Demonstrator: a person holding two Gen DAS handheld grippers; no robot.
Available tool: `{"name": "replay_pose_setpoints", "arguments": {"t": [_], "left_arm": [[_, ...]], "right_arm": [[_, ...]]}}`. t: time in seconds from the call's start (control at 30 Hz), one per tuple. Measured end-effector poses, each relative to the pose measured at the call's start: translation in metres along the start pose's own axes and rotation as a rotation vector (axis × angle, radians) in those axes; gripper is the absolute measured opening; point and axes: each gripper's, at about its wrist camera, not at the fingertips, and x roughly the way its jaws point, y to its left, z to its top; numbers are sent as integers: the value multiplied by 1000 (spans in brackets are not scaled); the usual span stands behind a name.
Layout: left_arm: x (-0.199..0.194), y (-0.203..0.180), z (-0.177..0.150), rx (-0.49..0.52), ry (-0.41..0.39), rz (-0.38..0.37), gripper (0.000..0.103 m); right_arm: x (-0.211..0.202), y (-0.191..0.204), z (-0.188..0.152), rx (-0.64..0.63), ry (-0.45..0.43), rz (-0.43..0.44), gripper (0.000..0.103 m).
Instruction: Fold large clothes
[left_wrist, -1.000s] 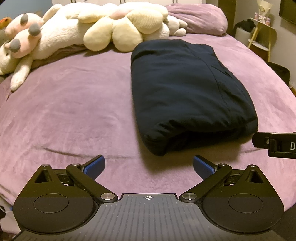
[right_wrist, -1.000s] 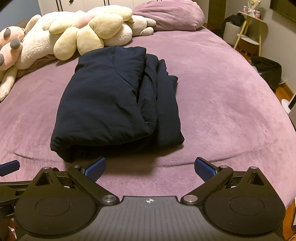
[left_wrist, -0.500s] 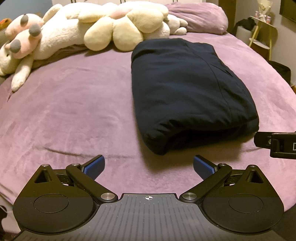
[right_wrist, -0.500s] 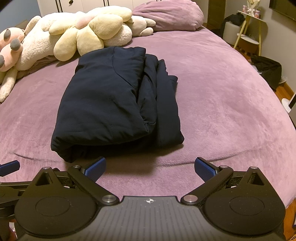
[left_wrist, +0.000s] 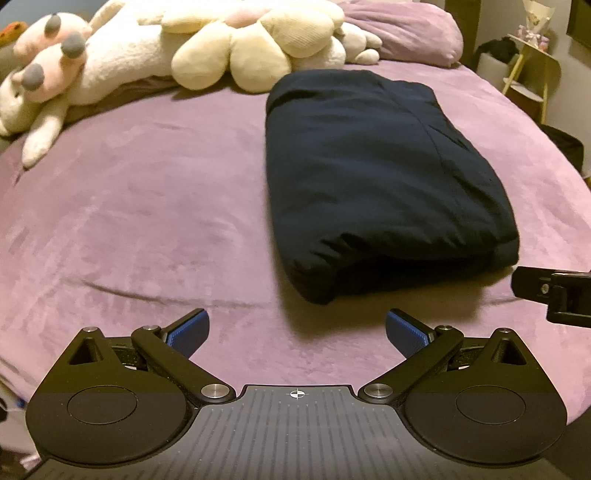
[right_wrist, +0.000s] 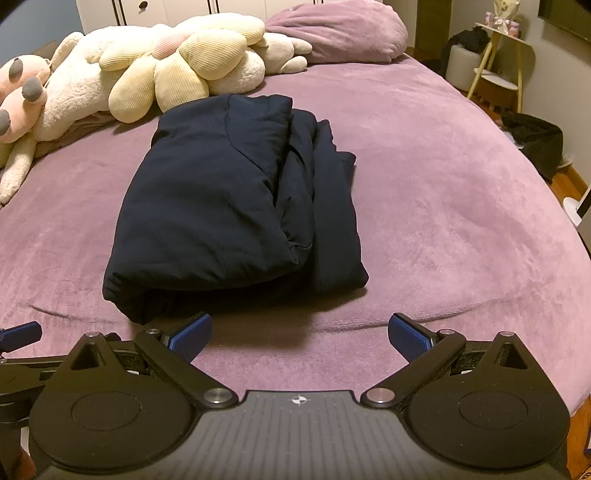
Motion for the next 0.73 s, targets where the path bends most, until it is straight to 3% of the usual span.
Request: {"name": "replay_pose_setpoints", "arguments": {"t": [0.17, 0.73], "left_arm": [[-1, -1, -2, -3, -14, -31, 103], [-3, -5, -1, 22, -24, 6, 103]], "right_arm": [[0, 0, -1, 2, -1, 3, 102], [0, -1, -1, 3, -1, -7, 102]]}}
